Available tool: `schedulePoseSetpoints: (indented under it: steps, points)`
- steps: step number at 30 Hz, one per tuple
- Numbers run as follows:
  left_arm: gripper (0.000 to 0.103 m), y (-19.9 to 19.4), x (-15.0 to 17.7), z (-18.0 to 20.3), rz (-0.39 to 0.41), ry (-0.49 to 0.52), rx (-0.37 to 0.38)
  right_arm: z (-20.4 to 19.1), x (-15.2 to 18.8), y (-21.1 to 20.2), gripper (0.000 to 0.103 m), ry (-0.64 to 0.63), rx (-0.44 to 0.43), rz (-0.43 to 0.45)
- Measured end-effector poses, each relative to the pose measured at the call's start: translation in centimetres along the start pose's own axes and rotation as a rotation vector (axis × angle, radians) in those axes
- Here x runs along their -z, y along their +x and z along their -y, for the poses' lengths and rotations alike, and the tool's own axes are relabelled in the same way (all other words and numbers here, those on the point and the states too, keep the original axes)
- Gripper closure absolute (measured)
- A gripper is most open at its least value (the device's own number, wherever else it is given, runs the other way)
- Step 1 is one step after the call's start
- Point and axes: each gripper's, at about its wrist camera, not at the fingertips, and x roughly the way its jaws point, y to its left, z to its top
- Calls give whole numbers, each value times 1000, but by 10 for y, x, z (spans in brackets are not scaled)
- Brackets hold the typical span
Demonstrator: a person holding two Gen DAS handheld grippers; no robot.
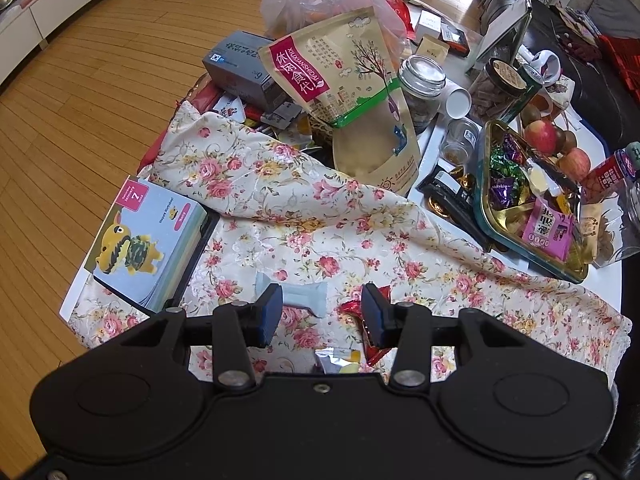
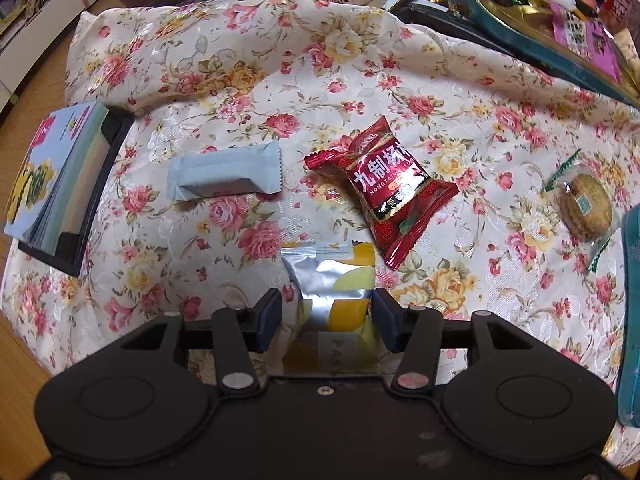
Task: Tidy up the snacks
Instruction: 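Grasp the yellow-white packet with the right gripper while the left lowers toward the red packet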
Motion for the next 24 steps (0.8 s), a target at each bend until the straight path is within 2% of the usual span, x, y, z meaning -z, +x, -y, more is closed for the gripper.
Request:
schedulePoseSetpoints:
  steps: [5, 11, 16, 24]
  points:
    - [50, 4, 0, 2, -17, 1, 4, 11, 2, -4, 66, -15, -43, -5]
    - [50, 12, 2, 8, -40, 12, 0, 36, 6, -11, 66, 20, -103, -61]
    - [50, 22, 6, 14, -78, 23, 17, 59, 13, -24, 66, 10, -127, -62]
    - [50, 51, 18, 35, -123, 63, -28, 97, 18, -42, 66, 47, -182, -61]
